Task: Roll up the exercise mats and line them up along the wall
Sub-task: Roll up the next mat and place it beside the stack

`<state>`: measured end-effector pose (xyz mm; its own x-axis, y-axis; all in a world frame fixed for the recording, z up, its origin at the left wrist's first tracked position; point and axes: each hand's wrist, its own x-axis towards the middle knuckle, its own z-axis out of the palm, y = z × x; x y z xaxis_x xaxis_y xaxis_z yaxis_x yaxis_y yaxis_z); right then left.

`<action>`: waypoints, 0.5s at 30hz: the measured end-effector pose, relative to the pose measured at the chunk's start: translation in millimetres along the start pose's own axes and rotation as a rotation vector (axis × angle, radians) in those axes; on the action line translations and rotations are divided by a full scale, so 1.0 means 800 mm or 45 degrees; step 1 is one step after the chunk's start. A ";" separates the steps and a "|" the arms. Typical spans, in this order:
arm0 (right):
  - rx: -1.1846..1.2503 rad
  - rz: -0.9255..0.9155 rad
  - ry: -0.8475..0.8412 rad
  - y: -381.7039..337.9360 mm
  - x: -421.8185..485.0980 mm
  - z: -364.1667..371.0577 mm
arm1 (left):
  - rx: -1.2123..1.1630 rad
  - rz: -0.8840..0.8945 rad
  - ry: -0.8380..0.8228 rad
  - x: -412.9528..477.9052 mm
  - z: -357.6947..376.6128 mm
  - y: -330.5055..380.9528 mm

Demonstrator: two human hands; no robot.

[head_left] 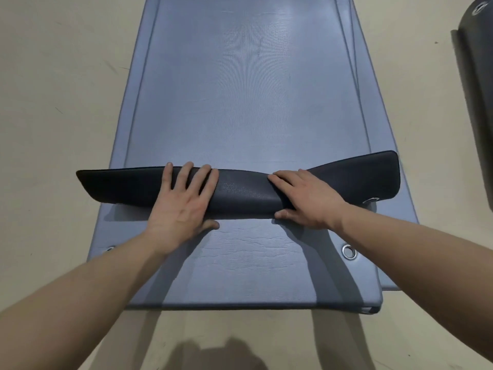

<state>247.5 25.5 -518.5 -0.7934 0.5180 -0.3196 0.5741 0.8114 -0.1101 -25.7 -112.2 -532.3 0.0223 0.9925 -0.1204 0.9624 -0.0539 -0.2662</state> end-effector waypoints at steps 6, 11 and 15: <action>-0.350 0.164 0.225 0.009 -0.027 0.020 | -0.243 0.082 -0.163 0.033 0.002 -0.013; -0.240 0.150 0.129 0.022 -0.025 0.028 | -0.366 0.043 -0.029 0.022 0.005 -0.017; -0.116 0.102 -0.005 0.033 -0.017 -0.006 | -0.444 -0.023 -0.029 0.021 -0.013 -0.022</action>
<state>272.1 41.2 -512.6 -0.7448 0.5812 -0.3279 0.6147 0.7888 0.0017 -39.8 -93.8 -519.8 0.0018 0.9900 -0.1408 0.9972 0.0087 0.0737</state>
